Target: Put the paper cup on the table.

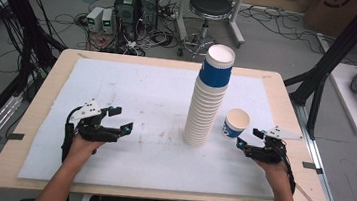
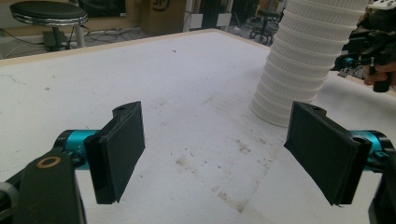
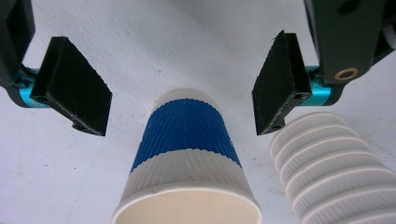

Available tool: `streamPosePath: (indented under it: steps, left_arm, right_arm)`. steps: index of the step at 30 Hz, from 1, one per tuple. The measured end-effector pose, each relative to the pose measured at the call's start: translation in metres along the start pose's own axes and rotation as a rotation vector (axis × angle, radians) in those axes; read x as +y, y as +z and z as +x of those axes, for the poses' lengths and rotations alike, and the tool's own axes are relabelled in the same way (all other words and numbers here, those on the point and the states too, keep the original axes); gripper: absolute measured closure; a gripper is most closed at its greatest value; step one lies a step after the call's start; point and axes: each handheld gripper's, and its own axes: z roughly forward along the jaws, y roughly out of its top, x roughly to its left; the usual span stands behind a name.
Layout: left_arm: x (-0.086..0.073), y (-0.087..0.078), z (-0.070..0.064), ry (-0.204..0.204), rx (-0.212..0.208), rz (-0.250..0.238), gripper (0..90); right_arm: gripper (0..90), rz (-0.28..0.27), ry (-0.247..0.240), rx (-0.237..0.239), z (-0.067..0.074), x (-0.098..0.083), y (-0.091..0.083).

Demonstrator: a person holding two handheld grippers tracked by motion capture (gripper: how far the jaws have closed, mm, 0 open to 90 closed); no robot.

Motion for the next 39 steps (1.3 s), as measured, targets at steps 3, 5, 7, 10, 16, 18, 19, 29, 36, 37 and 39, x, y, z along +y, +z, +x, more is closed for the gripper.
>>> streamPosePath:
  steps: [3,5,7,10,16,18,19,29,36,37,39]
  left_arm:
    - [0.000,0.000,0.000,-0.001,0.003,-0.002,19.4]
    - [0.000,0.000,0.001,-0.001,0.001,-0.003,19.4]
    - [0.000,0.000,0.001,-0.009,0.001,-0.012,19.4]
    - [0.000,0.000,0.002,-0.018,0.005,-0.022,19.4]
    - [0.001,0.000,0.003,-0.014,0.008,-0.038,19.4]
    - [0.001,-0.001,0.002,-0.007,0.006,-0.035,19.4]
    - [0.001,-0.001,0.001,-0.007,0.004,-0.036,19.4]
    - [0.001,-0.006,-0.004,0.003,-0.004,-0.036,19.5]
    - [0.001,-0.009,-0.005,0.007,0.000,-0.042,19.4]
    - [0.001,-0.008,-0.005,0.005,-0.001,-0.042,19.4]
    - [0.001,-0.008,-0.004,0.002,-0.001,-0.043,19.4]
  right_arm:
    - [20.3,-0.019,0.020,-0.009,0.000,-0.002,-0.012]
    - [20.3,-0.037,0.031,-0.013,0.001,-0.003,-0.020]
    - [20.4,-0.058,0.029,-0.016,0.003,-0.004,-0.027]
    - [20.4,-0.100,0.035,-0.009,0.008,-0.001,-0.037]
    - [20.5,-0.170,-0.020,-0.010,0.021,0.013,-0.050]
    - [20.5,-0.177,-0.033,-0.014,0.023,0.014,-0.051]
    - [20.5,-0.182,-0.035,-0.014,0.024,0.014,-0.051]
    - [20.8,-0.178,-0.054,0.002,0.032,0.014,-0.052]
    - [21.0,-0.167,-0.064,0.001,0.034,0.013,-0.050]
    - [21.0,-0.165,-0.066,-0.001,0.034,0.013,-0.050]
    - [21.1,-0.164,-0.062,-0.002,0.034,0.013,-0.051]
